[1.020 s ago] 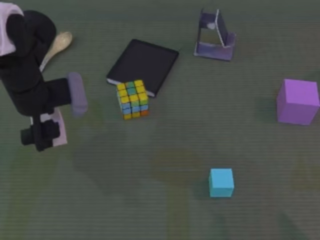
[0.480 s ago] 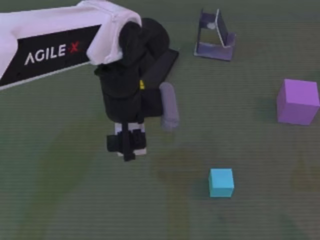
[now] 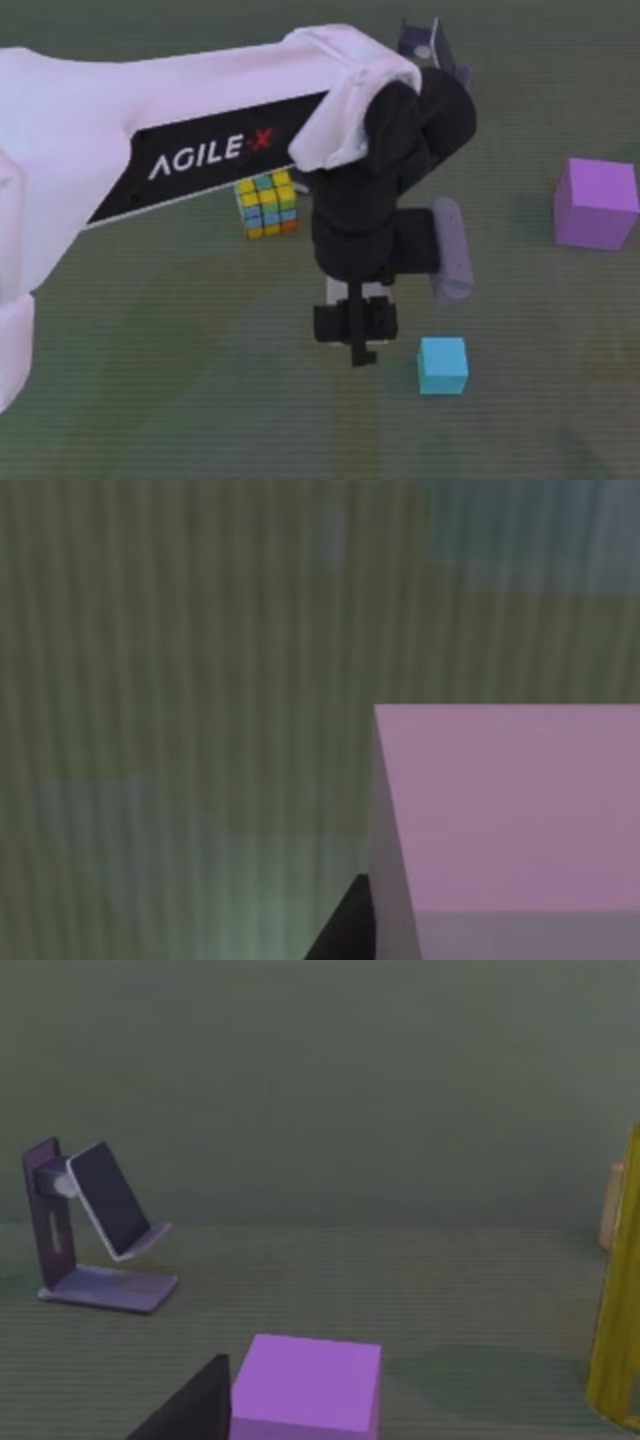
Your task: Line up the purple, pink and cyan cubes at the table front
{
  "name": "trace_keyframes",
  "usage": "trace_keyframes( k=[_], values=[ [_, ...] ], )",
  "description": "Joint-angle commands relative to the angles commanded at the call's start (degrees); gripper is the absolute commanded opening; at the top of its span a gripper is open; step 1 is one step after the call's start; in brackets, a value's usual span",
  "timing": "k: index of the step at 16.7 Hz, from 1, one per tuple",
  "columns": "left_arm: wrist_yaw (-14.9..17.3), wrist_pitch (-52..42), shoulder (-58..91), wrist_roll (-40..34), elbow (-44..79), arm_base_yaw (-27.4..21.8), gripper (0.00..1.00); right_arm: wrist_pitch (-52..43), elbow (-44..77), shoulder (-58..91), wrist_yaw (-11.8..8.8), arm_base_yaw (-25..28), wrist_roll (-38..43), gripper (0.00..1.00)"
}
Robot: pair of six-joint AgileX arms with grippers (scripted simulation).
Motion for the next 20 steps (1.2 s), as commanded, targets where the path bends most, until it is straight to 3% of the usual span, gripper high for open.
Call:
trace_keyframes(
  k=[4,11,15,20],
  values=[
    [0.0,1.1,0.1,-0.1,-0.9,0.4,0.0,0.0,0.0,0.0,0.0,0.0,0.0,1.0],
    [0.1,13.0,4.7,-0.2,-8.3,-0.2,0.0,0.0,0.0,0.0,0.0,0.0,0.0,1.0],
    [0.0,13.6,5.0,-0.2,-8.7,-0.3,0.0,0.0,0.0,0.0,0.0,0.0,0.0,1.0],
    [0.0,13.6,5.0,-0.2,-8.7,-0.3,0.38,0.0,0.0,0.0,0.0,0.0,0.0,1.0]
  ],
)
